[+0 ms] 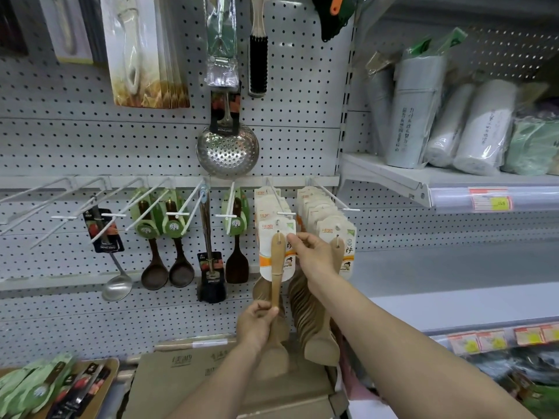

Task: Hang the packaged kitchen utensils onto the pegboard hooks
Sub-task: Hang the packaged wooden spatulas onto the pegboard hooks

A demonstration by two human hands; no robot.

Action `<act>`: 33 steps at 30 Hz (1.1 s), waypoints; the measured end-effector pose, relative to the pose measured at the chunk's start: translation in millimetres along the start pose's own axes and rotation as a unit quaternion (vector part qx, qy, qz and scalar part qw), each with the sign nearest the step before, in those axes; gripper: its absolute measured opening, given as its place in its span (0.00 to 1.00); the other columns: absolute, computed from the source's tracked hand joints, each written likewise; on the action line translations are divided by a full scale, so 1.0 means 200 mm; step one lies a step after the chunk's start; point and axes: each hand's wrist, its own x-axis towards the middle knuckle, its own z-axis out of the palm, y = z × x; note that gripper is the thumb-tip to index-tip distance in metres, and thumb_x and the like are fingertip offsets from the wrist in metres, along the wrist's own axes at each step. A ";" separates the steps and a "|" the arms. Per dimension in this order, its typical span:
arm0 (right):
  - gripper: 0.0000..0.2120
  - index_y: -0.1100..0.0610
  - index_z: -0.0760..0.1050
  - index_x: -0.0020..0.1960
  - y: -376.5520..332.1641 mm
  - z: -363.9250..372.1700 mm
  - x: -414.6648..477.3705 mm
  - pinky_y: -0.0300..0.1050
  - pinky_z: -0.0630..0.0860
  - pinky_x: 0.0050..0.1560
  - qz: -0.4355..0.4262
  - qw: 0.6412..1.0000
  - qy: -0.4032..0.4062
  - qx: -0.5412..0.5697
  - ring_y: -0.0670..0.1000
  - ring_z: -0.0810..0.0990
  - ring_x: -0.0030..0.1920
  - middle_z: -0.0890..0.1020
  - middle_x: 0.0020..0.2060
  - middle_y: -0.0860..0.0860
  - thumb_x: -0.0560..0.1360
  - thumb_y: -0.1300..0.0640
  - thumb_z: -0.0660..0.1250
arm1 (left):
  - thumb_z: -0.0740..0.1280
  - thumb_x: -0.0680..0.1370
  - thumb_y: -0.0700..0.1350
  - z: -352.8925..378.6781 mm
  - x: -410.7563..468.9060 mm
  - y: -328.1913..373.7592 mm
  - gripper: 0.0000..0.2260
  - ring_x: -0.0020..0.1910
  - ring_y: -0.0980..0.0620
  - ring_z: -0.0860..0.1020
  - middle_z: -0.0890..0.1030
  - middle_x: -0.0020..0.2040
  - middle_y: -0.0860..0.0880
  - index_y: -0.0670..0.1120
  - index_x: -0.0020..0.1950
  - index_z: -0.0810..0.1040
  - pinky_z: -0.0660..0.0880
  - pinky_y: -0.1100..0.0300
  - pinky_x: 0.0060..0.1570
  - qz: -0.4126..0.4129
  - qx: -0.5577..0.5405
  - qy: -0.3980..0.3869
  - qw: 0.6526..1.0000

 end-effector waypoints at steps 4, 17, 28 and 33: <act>0.10 0.55 0.83 0.55 -0.02 -0.03 -0.02 0.44 0.78 0.49 0.004 0.999 -0.006 -0.044 0.50 0.81 0.49 0.84 0.47 0.49 0.78 0.51 0.72 | 0.73 0.76 0.42 0.00 0.00 0.03 0.05 0.49 0.52 0.79 0.82 0.47 0.52 0.52 0.44 0.80 0.73 0.57 0.54 0.000 0.041 -0.009 0.999; 0.26 0.64 0.72 0.70 -0.16 -0.08 -0.34 0.49 0.73 0.58 0.066 0.925 -0.075 -0.367 0.63 0.76 0.65 0.78 0.63 0.60 0.83 0.43 0.57 | 0.75 0.75 0.43 -0.41 -0.30 0.36 0.18 0.59 0.50 0.78 0.80 0.62 0.50 0.50 0.64 0.79 0.75 0.54 0.62 0.140 0.186 0.063 0.970; 0.27 0.52 0.69 0.73 -0.39 0.45 -0.84 0.56 0.74 0.65 -0.239 0.777 -0.180 -0.553 0.59 0.75 0.67 0.76 0.67 0.56 0.77 0.46 0.70 | 0.76 0.74 0.45 -1.07 -0.52 0.61 0.27 0.67 0.44 0.72 0.76 0.68 0.47 0.52 0.71 0.72 0.74 0.47 0.62 0.212 0.380 0.162 0.886; 0.27 0.52 0.65 0.76 -0.44 0.89 -1.13 0.54 0.76 0.62 -0.292 0.735 -0.203 -0.577 0.59 0.74 0.67 0.74 0.69 0.57 0.81 0.43 0.63 | 0.72 0.76 0.52 -1.60 -0.58 0.62 0.27 0.68 0.43 0.70 0.76 0.68 0.46 0.51 0.73 0.70 0.74 0.45 0.61 0.220 0.443 0.195 0.847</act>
